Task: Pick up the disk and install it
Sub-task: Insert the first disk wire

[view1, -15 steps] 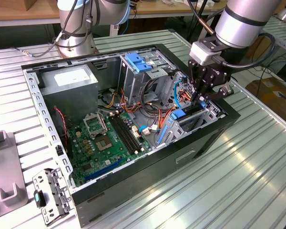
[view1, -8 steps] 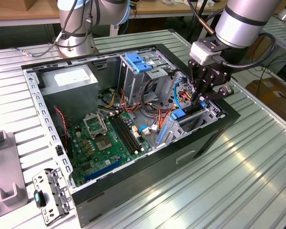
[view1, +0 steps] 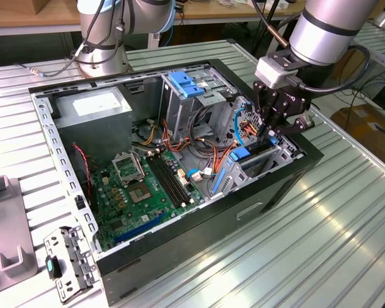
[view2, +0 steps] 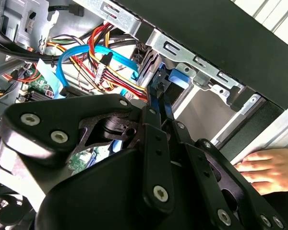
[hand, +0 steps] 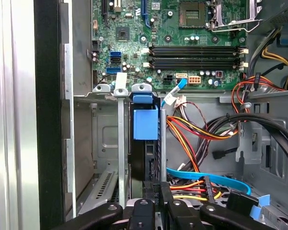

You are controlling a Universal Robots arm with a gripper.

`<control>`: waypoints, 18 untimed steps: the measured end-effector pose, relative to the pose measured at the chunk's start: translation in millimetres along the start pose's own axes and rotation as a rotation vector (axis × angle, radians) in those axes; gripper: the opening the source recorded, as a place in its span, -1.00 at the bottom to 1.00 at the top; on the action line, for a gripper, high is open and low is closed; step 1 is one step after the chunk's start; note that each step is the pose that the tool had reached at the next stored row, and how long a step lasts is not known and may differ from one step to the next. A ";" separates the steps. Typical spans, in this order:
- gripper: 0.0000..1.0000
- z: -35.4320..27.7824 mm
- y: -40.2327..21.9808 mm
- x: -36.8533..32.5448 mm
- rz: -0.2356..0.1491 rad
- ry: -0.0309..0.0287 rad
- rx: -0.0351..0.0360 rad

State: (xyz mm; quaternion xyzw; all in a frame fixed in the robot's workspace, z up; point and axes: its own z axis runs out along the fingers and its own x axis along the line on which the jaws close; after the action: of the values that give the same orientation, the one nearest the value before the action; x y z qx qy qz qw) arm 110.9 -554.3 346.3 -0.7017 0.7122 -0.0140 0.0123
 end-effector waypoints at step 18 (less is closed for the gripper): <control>-0.64 7.2 0.2 0.9 0.000 -0.0007 -0.0006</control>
State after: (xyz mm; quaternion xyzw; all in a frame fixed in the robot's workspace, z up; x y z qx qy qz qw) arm 111.0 -555.2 339.2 -0.7017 0.7122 -0.0136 0.0123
